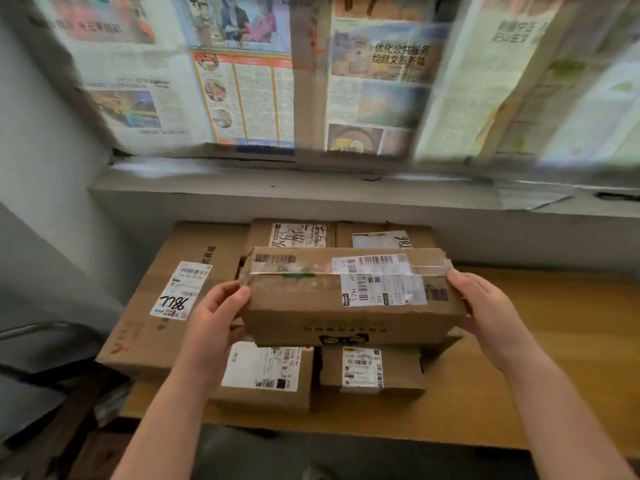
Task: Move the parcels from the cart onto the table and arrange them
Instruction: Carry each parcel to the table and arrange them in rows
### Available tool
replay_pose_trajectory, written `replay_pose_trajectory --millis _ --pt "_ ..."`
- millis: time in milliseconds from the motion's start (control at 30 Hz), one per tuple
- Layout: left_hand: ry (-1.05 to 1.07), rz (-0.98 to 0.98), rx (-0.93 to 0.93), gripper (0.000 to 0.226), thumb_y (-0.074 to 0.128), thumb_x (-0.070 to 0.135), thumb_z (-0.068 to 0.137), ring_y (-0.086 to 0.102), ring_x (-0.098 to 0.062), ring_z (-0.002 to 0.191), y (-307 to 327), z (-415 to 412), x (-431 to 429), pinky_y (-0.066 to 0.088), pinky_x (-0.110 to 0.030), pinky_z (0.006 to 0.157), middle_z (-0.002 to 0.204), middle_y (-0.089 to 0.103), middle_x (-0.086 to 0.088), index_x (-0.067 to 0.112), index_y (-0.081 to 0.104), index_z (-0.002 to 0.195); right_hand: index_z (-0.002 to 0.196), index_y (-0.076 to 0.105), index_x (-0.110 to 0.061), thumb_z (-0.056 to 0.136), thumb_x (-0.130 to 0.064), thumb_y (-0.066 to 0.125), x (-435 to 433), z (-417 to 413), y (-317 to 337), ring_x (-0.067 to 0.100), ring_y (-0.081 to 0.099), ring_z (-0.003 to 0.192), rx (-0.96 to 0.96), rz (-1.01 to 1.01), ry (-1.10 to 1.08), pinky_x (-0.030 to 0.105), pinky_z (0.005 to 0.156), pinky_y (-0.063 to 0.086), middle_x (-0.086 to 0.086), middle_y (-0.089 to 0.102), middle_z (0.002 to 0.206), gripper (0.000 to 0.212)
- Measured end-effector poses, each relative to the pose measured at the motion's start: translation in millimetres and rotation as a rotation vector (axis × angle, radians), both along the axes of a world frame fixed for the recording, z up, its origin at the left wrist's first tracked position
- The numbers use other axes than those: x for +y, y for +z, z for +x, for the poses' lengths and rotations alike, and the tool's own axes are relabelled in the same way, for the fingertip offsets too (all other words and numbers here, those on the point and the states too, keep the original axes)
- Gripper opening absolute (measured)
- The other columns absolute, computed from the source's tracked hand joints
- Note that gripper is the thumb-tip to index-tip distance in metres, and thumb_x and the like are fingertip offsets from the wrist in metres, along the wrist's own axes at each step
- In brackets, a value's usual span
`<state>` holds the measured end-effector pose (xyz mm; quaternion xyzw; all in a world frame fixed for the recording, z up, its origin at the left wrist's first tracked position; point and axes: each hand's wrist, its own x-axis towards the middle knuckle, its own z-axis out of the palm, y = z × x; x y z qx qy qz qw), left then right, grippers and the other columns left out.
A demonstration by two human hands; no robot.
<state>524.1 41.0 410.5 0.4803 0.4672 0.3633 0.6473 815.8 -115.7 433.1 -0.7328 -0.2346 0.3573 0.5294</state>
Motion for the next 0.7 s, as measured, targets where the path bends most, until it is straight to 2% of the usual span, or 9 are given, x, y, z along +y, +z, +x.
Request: replay_pose_trajectory --millis 133,300,433,567,700 --pt "-0.007 -0.019 0.016 0.020 0.062 0.036 0.082 0.067 -0.019 0.090 -10 8 -28 0.055 -0.027 0.065 0.098 0.068 -0.002 0.028 0.062 0.101 0.100 0.065 -0.018 0.093 -0.043 0.047 -36 2 -4 0.021 0.064 0.092 -0.025 -0.048 -0.034 0.036 0.076 0.053 0.003 0.070 0.091 0.032" --pt "-0.012 -0.090 0.032 0.020 0.058 0.033 0.088 0.061 -0.022 0.105 -27 11 -71 0.053 -0.044 0.086 0.111 0.065 -0.004 0.026 0.063 0.106 0.103 0.065 -0.017 0.094 -0.043 0.045 -76 6 -9 0.021 0.064 0.094 -0.035 -0.095 -0.018 0.033 0.074 0.052 0.004 0.070 0.094 0.034" --pt "0.016 -0.112 -0.001 0.019 0.054 0.027 0.092 0.061 -0.022 0.104 -30 23 -100 0.052 -0.039 0.081 0.108 0.066 -0.005 0.021 0.063 0.107 0.104 0.065 -0.017 0.095 -0.040 0.045 -98 14 -14 0.024 0.063 0.095 -0.013 -0.082 -0.040 0.033 0.074 0.051 0.007 0.069 0.097 0.032" --pt "-0.011 -0.092 0.020 0.023 0.055 0.030 0.091 0.059 -0.023 0.107 -23 53 -112 0.050 -0.044 0.089 0.112 0.064 -0.005 0.022 0.061 0.111 0.106 0.065 -0.018 0.096 -0.040 0.044 -113 39 -14 0.026 0.062 0.097 0.000 -0.048 -0.066 0.039 0.081 0.051 0.008 0.069 0.100 0.032" --pt "-0.044 -0.054 0.029 0.019 0.056 0.033 0.090 0.062 -0.021 0.101 -12 106 -109 0.052 -0.035 0.077 0.107 0.066 -0.002 0.027 0.063 0.106 0.107 0.064 -0.017 0.096 -0.041 0.042 -120 87 -16 0.025 0.062 0.097 0.013 -0.010 -0.095 0.036 0.079 0.052 0.008 0.068 0.099 0.034"
